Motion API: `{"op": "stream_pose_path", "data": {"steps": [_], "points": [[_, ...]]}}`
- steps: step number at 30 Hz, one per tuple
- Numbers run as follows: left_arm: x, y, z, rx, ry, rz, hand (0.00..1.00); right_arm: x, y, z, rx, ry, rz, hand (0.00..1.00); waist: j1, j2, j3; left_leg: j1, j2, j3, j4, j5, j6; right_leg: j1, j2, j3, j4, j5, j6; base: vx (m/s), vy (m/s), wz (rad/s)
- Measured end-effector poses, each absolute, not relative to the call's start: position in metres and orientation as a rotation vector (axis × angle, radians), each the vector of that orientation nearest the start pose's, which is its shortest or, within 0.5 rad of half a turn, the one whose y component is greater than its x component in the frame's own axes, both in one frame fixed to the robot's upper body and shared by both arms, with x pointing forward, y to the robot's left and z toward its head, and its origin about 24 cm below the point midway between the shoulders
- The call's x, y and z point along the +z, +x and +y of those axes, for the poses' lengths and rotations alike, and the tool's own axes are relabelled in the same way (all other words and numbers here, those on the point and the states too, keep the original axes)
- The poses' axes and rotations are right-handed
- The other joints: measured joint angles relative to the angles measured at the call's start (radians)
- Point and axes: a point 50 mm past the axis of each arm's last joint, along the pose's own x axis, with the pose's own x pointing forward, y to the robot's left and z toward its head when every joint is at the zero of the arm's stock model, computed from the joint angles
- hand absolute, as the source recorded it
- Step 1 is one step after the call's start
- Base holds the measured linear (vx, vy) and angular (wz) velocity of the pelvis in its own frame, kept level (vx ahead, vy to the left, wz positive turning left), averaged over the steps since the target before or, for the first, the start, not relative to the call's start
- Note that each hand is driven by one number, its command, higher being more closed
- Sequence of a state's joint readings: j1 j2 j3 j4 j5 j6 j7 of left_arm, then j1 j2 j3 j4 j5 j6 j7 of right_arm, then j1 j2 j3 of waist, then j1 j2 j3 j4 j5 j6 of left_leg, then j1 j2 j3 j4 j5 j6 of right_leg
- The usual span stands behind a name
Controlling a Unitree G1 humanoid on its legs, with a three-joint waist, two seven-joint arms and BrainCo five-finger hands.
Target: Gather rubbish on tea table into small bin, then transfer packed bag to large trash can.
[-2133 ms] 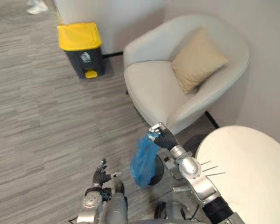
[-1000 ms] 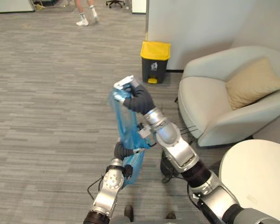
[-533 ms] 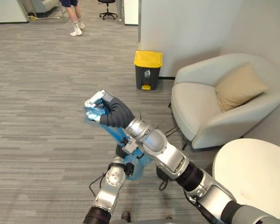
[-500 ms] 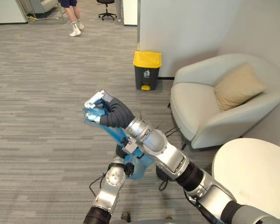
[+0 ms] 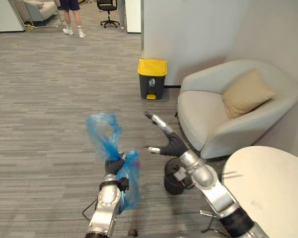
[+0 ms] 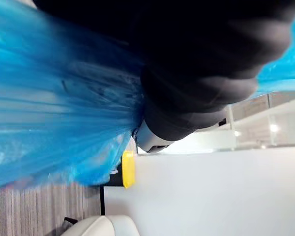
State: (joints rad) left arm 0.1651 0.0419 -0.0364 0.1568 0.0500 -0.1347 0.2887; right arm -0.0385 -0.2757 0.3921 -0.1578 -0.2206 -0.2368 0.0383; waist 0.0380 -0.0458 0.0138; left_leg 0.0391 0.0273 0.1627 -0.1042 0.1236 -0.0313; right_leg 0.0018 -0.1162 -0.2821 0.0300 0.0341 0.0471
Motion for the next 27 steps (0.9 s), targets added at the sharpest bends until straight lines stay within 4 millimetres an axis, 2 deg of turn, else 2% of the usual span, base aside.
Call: {"op": "stream_pose_path", "data": {"steps": [5,7,9,11,12,14,16,18,19,21,22,23,24,25,26,27], "points": [[-0.025,0.191,0.199,0.383,0.133,0.215,1.00,0.069,0.217,-0.121,0.421,-0.489,-0.310,0.00,-0.004,0.016,0.003,-0.029,0.005,-0.026,0.000,-0.002,-0.004,-0.005,0.009,0.009,-0.027,-0.001,0.003,-0.01,-0.004,0.16],[-0.030,0.183,0.210,0.413,0.146,0.247,1.00,0.064,0.214,-0.128,0.407,-0.476,-0.285,0.00,0.000,0.022,0.007,-0.034,0.005,-0.028,0.000,-0.002,-0.004,-0.006,0.008,0.008,-0.033,0.002,0.002,0.01,0.004,0.09],[-0.039,0.176,0.217,0.424,0.167,0.290,1.00,0.048,0.211,-0.132,0.417,-0.456,-0.216,0.00,-0.001,0.025,0.009,-0.040,0.006,-0.037,0.000,-0.002,-0.004,-0.007,0.007,0.007,-0.034,0.003,0.002,0.02,0.001,0.14],[-0.049,0.169,0.222,0.414,0.185,0.339,1.00,0.020,0.206,-0.140,0.433,-0.450,-0.080,0.00,0.003,0.028,0.013,-0.062,0.004,-0.057,0.001,0.000,-0.006,-0.009,0.006,-0.011,-0.034,0.005,0.000,0.01,-0.004,0.34],[-0.057,0.163,0.223,0.402,0.186,0.380,1.00,-0.007,0.199,-0.151,0.418,-0.440,0.063,0.00,-0.001,0.031,0.022,-0.082,0.000,-0.085,0.002,0.003,-0.006,-0.014,0.002,-0.044,-0.033,0.004,0.001,0.01,-0.004,0.50],[-0.062,0.161,0.222,0.380,0.182,0.403,1.00,-0.035,0.191,-0.169,0.358,-0.432,0.218,0.00,-0.004,0.039,0.048,-0.121,-0.010,-0.104,0.006,0.005,-0.005,-0.028,-0.007,-0.102,-0.030,-0.004,0.006,0.03,0.018,0.85],[-0.064,0.161,0.221,0.365,0.177,0.410,1.00,-0.057,0.183,-0.188,0.262,-0.411,0.344,0.00,-0.029,0.047,0.064,-0.166,0.008,-0.003,0.019,-0.003,0.005,-0.039,-0.026,-0.183,-0.024,-0.012,0.018,0.03,0.048,1.15],[-0.067,0.159,0.221,0.352,0.173,0.429,1.00,-0.072,0.176,-0.198,0.174,-0.391,0.439,0.00,-0.020,0.051,0.085,-0.190,0.028,0.068,0.058,-0.002,0.005,-0.040,-0.036,-0.211,-0.004,-0.024,0.029,0.10,0.046,0.60],[-0.073,0.148,0.225,0.372,0.170,0.466,1.00,-0.082,0.172,-0.199,0.141,-0.364,0.490,0.00,-0.012,0.049,0.086,-0.199,0.029,0.067,0.086,-0.003,0.005,-0.038,-0.045,-0.215,0.015,-0.041,0.038,0.10,0.024,0.15],[-0.081,0.134,0.229,0.379,0.167,0.519,1.00,-0.087,0.170,-0.198,0.087,-0.326,0.519,0.00,-0.009,0.045,0.088,-0.201,0.017,0.071,0.121,-0.035,0.016,-0.037,-0.069,-0.214,0.047,-0.066,0.051,0.14,0.041,0.08],[-0.085,0.127,0.229,0.378,0.156,0.546,1.00,-0.091,0.169,-0.199,0.040,-0.302,0.537,0.00,-0.002,0.043,0.093,-0.206,0.006,0.073,0.168,-0.079,0.026,-0.040,-0.100,-0.214,0.093,-0.098,0.066,0.22,0.103,0.07],[-0.086,0.124,0.228,0.370,0.147,0.556,1.00,-0.094,0.165,-0.201,0.003,-0.283,0.562,0.00,0.004,0.026,0.106,-0.208,-0.001,0.091,0.228,-0.132,0.035,-0.040,-0.139,-0.215,0.164,-0.135,0.079,0.22,0.113,0.14],[-0.087,0.120,0.228,0.360,0.145,0.564,1.00,-0.096,0.162,-0.204,-0.027,-0.275,0.578,0.00,0.004,0.027,0.108,-0.215,-0.007,0.090,0.276,-0.174,0.037,-0.041,-0.167,-0.214,0.236,-0.167,0.080,0.13,0.070,0.20],[-0.087,0.120,0.227,0.356,0.144,0.565,1.00,-0.096,0.161,-0.205,-0.045,-0.272,0.583,0.00,0.002,0.025,0.115,-0.212,-0.009,0.085,0.307,-0.198,0.041,-0.047,-0.185,-0.211,0.299,-0.182,0.071,0.13,0.076,0.34],[-0.085,0.121,0.227,0.349,0.141,0.557,1.00,-0.096,0.158,-0.208,-0.082,-0.263,0.594,0.00,0.001,0.019,0.126,-0.212,-0.003,0.085,0.367,-0.246,0.049,-0.081,-0.219,-0.188,0.443,-0.181,0.035,0.25,0.137,0.38],[-0.079,0.125,0.228,0.339,0.147,0.526,1.00,-0.095,0.153,-0.210,-0.097,-0.259,0.596,0.00,-0.002,0.025,0.130,-0.202,0.006,0.080,0.414,-0.289,0.060,-0.137,-0.234,-0.112,0.596,-0.151,-0.021,0.23,0.122,0.28]]}}
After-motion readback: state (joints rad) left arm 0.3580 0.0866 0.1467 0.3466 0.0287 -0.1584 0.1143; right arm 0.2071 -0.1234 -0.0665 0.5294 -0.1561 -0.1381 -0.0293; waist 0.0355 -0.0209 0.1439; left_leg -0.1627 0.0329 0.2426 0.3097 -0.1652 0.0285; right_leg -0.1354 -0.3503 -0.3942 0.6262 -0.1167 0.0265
